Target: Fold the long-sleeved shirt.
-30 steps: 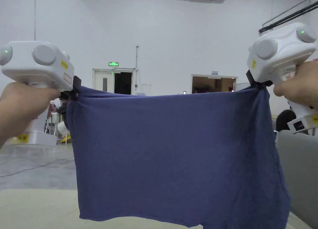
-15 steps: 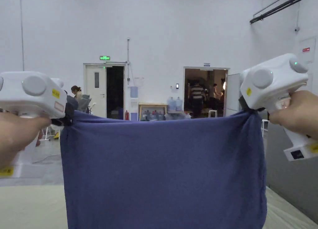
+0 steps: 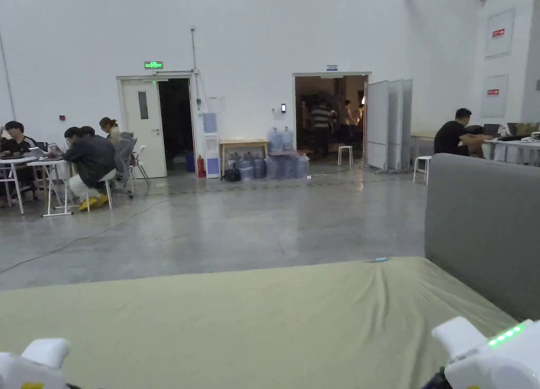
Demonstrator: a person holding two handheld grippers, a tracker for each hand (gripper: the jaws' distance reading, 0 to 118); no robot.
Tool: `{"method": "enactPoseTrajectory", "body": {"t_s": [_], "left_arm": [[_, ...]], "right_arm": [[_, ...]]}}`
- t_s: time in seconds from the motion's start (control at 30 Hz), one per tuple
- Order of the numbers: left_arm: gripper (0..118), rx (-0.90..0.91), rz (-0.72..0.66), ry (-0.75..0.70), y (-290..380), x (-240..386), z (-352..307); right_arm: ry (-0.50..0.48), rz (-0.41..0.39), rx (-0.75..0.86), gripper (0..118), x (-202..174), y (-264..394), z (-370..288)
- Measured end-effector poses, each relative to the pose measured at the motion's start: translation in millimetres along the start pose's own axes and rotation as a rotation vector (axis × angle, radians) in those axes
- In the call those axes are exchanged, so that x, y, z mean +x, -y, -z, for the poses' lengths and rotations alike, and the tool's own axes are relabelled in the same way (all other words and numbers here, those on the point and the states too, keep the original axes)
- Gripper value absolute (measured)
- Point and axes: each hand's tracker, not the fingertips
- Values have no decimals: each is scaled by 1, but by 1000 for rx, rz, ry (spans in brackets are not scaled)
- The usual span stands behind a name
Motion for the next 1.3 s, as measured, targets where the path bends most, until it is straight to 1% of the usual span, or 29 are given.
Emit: {"method": "enactPoseTrajectory", "body": {"t_s": [0.03,0.1,0.27,0.37,0.43,0.57,0.63,0.67,0.8,0.87,0.93,1.0,1.07,1.1,1.13,1.17,1.2,1.23,1.27,1.3], "left_arm": [[0,-32,-3,15,23,1,-5],[0,-30,-2,50,64,3,-17],[0,-108,8,29,159,5,-33],[0,-147,-58,59,205,-3,-38],[0,-164,-93,75,230,-5,-44],[0,-182,-123,65,274,-7,-46],[0,-206,-143,61,295,-12,-38],[0,-234,-130,59,305,-11,-33],[0,-307,-124,29,334,-9,-9],[0,-323,-118,15,346,-10,7],[0,-361,-146,6,352,-14,22],[0,-375,-157,6,361,-15,33],[0,-357,-163,6,363,-16,35],[0,-353,-171,7,362,-17,34],[12,-350,-187,12,362,-17,31],[43,-349,-193,14,359,-19,28],[87,-340,-204,16,354,-20,20],[118,-321,-220,13,345,-21,10],[115,-264,-213,24,336,-18,-3],[115,-182,-219,62,330,-18,-20]], "right_arm": [[-12,-10,-4,0,-8,22,-12],[-30,-17,-15,0,-17,60,-30],[-95,1,-84,0,-43,143,-61],[-112,11,-131,0,-56,188,-66],[-130,43,-177,0,-64,215,-67],[-144,42,-249,0,-82,260,-64],[-142,24,-281,0,-91,275,-57],[-143,18,-298,0,-95,281,-52],[-145,26,-364,0,-103,300,-30],[-150,12,-406,0,-107,310,-18],[-158,12,-443,0,-110,317,-8],[-149,11,-422,0,-111,321,-5],[-148,32,-423,4,-109,318,-3],[-146,45,-422,10,-108,318,-1],[-150,73,-419,26,-105,317,1],[-153,103,-422,45,-101,316,1],[-151,133,-446,66,-94,311,-1],[-161,161,-473,82,-84,303,-6],[-196,234,-462,82,-73,294,-18],[-216,275,-429,82,-64,285,-30]]}}
